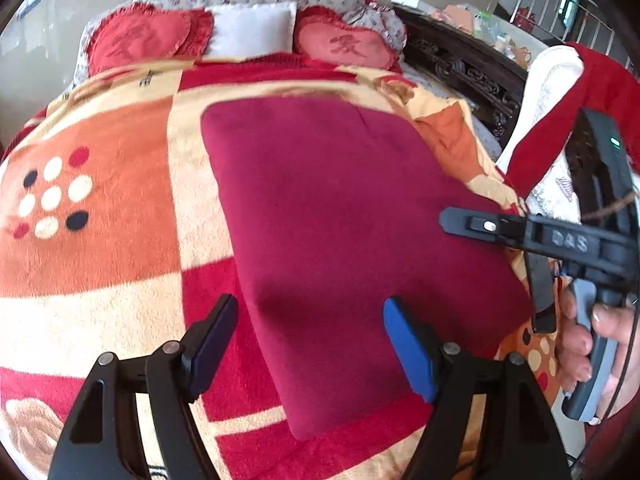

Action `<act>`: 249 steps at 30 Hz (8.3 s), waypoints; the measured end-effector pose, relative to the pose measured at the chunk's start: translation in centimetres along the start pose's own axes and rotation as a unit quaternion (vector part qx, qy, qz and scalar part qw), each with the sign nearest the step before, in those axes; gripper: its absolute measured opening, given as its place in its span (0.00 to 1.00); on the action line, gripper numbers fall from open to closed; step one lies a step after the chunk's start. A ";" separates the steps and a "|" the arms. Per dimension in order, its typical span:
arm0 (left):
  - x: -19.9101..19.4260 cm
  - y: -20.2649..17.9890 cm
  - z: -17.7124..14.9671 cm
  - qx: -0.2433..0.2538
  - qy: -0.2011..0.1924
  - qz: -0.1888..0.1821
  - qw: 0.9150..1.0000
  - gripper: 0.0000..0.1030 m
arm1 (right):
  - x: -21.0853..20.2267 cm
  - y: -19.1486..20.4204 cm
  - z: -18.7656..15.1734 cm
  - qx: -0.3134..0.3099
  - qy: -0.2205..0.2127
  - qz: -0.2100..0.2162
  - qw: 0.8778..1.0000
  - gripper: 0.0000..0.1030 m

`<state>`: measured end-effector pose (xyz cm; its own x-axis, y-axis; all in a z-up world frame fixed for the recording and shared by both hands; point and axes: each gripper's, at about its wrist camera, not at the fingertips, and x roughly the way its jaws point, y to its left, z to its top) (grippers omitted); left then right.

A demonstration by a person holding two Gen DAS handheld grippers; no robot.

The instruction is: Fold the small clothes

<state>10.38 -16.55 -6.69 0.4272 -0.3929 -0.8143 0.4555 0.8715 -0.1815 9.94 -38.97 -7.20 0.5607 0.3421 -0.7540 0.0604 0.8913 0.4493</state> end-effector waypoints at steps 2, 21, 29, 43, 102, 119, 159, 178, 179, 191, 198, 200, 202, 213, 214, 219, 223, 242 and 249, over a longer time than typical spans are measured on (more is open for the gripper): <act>0.1 -0.3 0.0 0.007 -0.006 0.011 1.000 0.76 | -1.0 -0.2 -0.4 -0.006 -0.012 -0.021 1.000 0.03; 4.2 -0.5 0.1 0.001 0.022 0.010 1.000 0.78 | 2.7 3.1 5.4 -0.085 -0.057 -0.083 0.991 0.19; 4.8 -0.3 0.4 -0.009 0.024 0.006 1.000 0.81 | 6.8 0.4 6.5 -0.075 -0.030 -0.108 0.991 0.16; 3.7 -0.3 -0.8 -0.009 0.023 0.017 1.000 0.81 | -0.4 0.9 -2.2 -0.101 0.009 -0.126 0.987 0.12; 2.4 1.2 0.9 -0.034 0.014 0.019 0.999 0.85 | -3.5 -1.1 -4.0 -0.021 -0.050 -0.103 0.993 0.22; 4.4 3.8 1.2 -0.119 0.038 -0.070 0.990 0.90 | 2.2 -5.9 -0.3 0.083 -0.031 0.028 0.996 0.45; -4.4 12.0 -9.1 -0.189 0.080 -0.050 0.978 0.62 | 6.6 8.8 -7.9 -0.005 0.081 0.052 0.995 0.21; -8.6 11.1 -9.0 -0.140 -0.023 0.074 0.987 0.87 | 2.9 16.4 -10.4 -0.216 0.060 -0.077 0.971 0.22; -8.6 11.1 -9.2 -0.140 -0.027 0.080 0.986 0.87 | 3.3 16.3 -10.6 -0.216 0.062 -0.091 0.970 0.22; -11.2 9.7 -10.2 -0.123 -0.074 0.110 0.983 0.87 | 1.7 15.5 -11.6 -0.183 0.034 -0.103 0.977 0.21; -13.8 8.0 -10.3 -0.095 -0.089 0.109 0.985 0.93 | -2.2 16.1 -12.4 -0.150 0.007 -0.096 0.984 0.22; -14.6 7.4 -10.4 -0.089 -0.095 0.110 0.985 0.95 | -3.4 16.2 -12.8 -0.142 -0.005 -0.097 0.985 0.22; -15.2 7.0 -10.6 -0.085 -0.097 0.112 0.985 0.96 | -4.3 16.3 -13.1 -0.136 -0.017 -0.096 0.986 0.24; -18.6 5.2 -11.5 -0.067 -0.122 0.118 0.983 0.97 | -6.7 16.9 -13.4 -0.142 -0.067 -0.101 0.982 0.40; -18.9 5.2 -11.7 -0.067 -0.125 0.116 0.983 0.97 | -6.8 17.0 -13.4 -0.145 -0.069 -0.103 0.982 0.40; -20.0 4.1 -12.1 -0.046 -0.140 0.126 0.981 0.97 | -7.3 17.3 -13.7 -0.152 -0.083 -0.104 0.979 0.40; -20.3 3.9 -12.2 -0.043 -0.141 0.124 0.981 0.97 | -7.6 17.2 -13.7 -0.150 -0.088 -0.105 0.979 0.40; -20.0 4.5 -12.7 -0.034 -0.126 0.178 0.975 1.00 | -7.0 17.5 -13.6 -0.149 -0.083 -0.100 0.980 0.40; -19.9 4.5 -12.7 -0.026 -0.130 0.193 0.972 1.00 | -6.7 17.9 -13.6 -0.154 -0.085 -0.102 0.979 0.40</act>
<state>-6.03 -1.06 1.70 0.7449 -0.0895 -0.6612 0.1848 0.9799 0.0756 -3.96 -21.29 -0.65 0.6937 0.1160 -0.7109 -0.0510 0.9924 0.1122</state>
